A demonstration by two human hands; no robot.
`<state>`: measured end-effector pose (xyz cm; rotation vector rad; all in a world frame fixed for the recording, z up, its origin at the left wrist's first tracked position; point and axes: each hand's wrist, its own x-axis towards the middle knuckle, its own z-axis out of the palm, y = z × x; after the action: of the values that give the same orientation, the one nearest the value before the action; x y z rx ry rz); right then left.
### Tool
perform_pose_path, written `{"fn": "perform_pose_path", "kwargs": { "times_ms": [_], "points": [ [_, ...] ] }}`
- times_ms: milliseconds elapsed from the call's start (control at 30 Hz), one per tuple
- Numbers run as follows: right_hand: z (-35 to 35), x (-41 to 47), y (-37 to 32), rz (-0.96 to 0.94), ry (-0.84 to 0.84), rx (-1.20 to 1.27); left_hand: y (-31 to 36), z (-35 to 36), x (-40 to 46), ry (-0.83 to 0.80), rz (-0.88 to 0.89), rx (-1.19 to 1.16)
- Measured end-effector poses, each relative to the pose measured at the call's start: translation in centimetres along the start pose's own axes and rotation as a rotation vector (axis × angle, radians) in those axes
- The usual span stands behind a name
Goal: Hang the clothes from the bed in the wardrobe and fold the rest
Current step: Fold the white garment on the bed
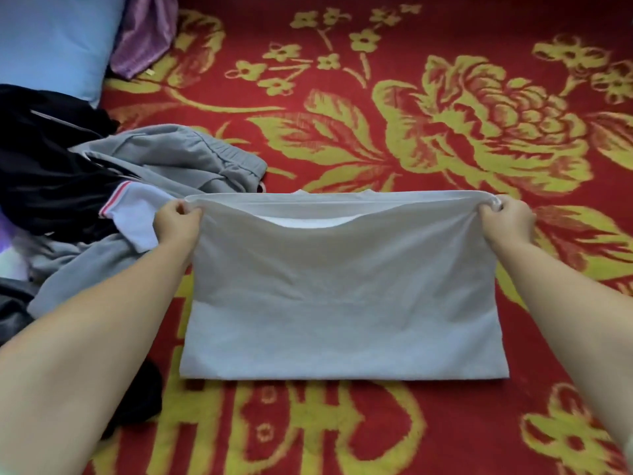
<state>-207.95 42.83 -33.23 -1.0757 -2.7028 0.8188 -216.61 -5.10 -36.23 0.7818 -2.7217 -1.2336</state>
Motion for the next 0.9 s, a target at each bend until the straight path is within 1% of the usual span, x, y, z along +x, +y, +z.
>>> {"fn": "perform_pose_path", "kwargs": {
  "times_ms": [67, 100, 167, 267, 333, 433, 467, 500, 533, 567, 600, 633, 700, 767, 800, 833, 867, 900],
  "points": [
    [1.4, 1.7, -0.7, 0.011, 0.001, 0.062, 0.7, 1.4, 1.0, -0.011, -0.024, -0.067],
    [2.0, 2.0, -0.8, 0.02, -0.03, 0.078, 0.6, 2.1, 1.2, -0.036, -0.044, -0.092],
    [3.2, 1.9, -0.1, 0.025, -0.12, 0.018, 0.0, 3.1, 0.1, -0.092, -0.093, -0.045],
    [4.9, -1.4, 2.9, 0.051, -0.217, -0.064, -3.9, 4.0, -4.5, -0.095, -0.158, 0.13],
    [5.8, -5.1, 5.6, 0.048, -0.295, -0.138, -6.6, 4.2, -8.8, -0.129, -0.212, 0.239],
    [6.5, -11.4, 9.8, -0.03, -0.54, -0.397, -9.8, 4.4, -15.0, -0.321, -0.299, 0.467],
    [6.5, -13.5, 11.1, -0.037, -0.593, -0.492, -10.6, 4.2, -16.8, -0.384, -0.315, 0.531],
    [6.4, -15.2, 12.1, -0.057, -0.6, -0.565, -11.4, 4.1, -17.9, -0.412, -0.329, 0.562],
    [5.9, -16.7, 12.9, -0.067, -0.568, -0.603, -12.4, 3.7, -18.8, -0.42, -0.342, 0.575],
    [5.4, -17.9, 13.3, -0.052, -0.502, -0.589, -12.7, 3.3, -19.4, -0.389, -0.364, 0.562],
    [5.0, -18.7, 13.7, 0.031, -0.416, -0.503, -13.0, 2.9, -19.7, -0.312, -0.407, 0.507],
    [4.3, -19.2, 13.6, 0.164, -0.306, -0.373, -13.1, 2.3, -19.7, -0.198, -0.469, 0.412],
    [4.5, -18.8, 14.5, 0.502, -0.078, -0.022, -13.1, 1.4, -19.1, 0.04, -0.591, 0.156],
    [5.0, -18.3, 15.0, 0.814, 0.074, 0.347, -13.1, 0.6, -17.9, 0.169, -0.735, -0.118],
    [5.2, -18.1, 15.1, 0.931, 0.139, 0.547, -13.1, 0.4, -17.3, 0.216, -0.801, -0.279],
    [5.0, -17.9, 14.7, 1.007, 0.161, 0.719, -12.8, 0.0, -16.7, 0.251, -0.871, -0.46],
    [5.2, -17.7, 14.8, 1.029, 0.172, 0.827, -12.6, -0.1, -16.5, 0.281, -0.943, -0.607],
    [5.0, -17.4, 14.5, 1.071, 0.177, 0.865, -12.5, -0.2, -16.6, 0.287, -0.997, -0.679]
  ]
}}
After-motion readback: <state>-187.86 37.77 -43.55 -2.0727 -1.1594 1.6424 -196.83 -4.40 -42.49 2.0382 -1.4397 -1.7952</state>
